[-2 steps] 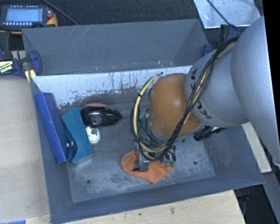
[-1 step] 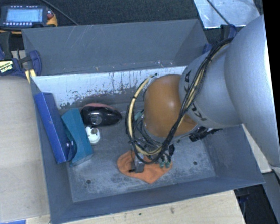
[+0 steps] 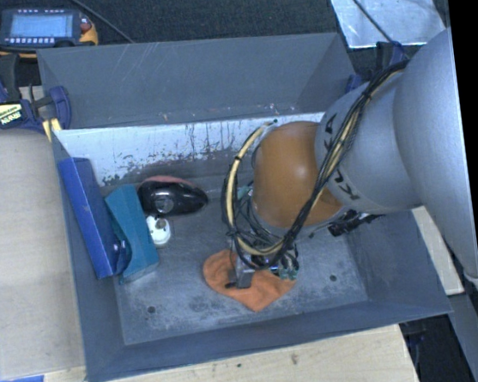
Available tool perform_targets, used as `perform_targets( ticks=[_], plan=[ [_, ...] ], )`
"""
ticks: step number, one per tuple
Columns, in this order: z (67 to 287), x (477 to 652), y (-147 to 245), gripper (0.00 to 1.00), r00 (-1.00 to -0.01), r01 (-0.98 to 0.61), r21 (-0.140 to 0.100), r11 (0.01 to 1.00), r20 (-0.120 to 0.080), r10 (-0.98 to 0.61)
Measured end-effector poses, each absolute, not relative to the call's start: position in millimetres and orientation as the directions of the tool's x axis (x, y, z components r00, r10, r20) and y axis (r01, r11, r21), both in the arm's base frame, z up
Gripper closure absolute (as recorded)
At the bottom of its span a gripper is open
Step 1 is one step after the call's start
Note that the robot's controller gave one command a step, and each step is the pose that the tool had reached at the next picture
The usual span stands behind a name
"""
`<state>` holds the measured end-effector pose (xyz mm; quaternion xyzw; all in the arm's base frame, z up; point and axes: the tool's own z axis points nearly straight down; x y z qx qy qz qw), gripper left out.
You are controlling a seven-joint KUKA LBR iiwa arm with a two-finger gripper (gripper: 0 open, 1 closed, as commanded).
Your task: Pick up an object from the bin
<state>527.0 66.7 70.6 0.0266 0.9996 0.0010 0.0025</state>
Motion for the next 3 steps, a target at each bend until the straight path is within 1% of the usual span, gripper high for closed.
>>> perform_targets(
  ticks=[1,2,3],
  plan=[
    [70.9,507.2,62.8,1.00,-0.999,0.054,0.000,0.999,-0.005,0.054],
    [70.2,520.8,69.5,1.00,-0.999,0.048,0.000,0.999,0.000,0.048],
    [70.7,530.9,70.0,1.00,-0.999,0.051,0.001,0.999,-0.004,0.051]
  ],
)
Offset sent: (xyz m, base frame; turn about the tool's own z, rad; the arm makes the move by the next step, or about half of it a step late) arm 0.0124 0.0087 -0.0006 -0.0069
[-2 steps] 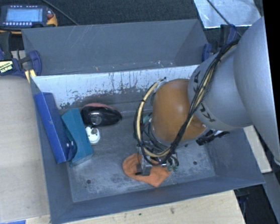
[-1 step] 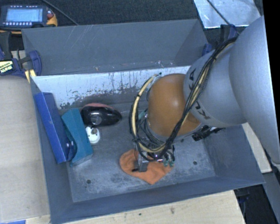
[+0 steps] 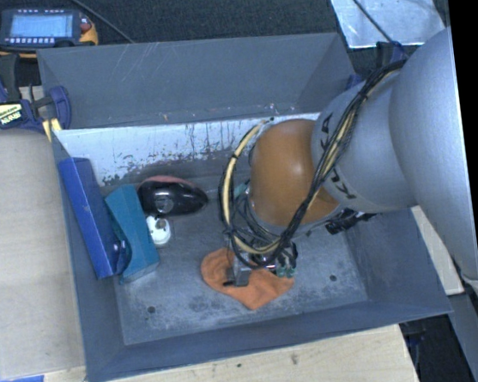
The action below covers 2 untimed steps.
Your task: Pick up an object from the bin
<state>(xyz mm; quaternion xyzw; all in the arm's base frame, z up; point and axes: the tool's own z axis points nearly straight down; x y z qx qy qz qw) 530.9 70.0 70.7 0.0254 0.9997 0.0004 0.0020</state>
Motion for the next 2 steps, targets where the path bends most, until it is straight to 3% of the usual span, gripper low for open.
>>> perform_targets(
  ticks=[1,2],
  plan=[
    [70.9,505.0,73.1,1.00,-0.999,0.044,0.000,0.999,-0.006,0.044],
    [70.2,496.4,75.8,1.00,-0.999,0.041,0.000,0.999,-0.001,0.041]
  ],
)
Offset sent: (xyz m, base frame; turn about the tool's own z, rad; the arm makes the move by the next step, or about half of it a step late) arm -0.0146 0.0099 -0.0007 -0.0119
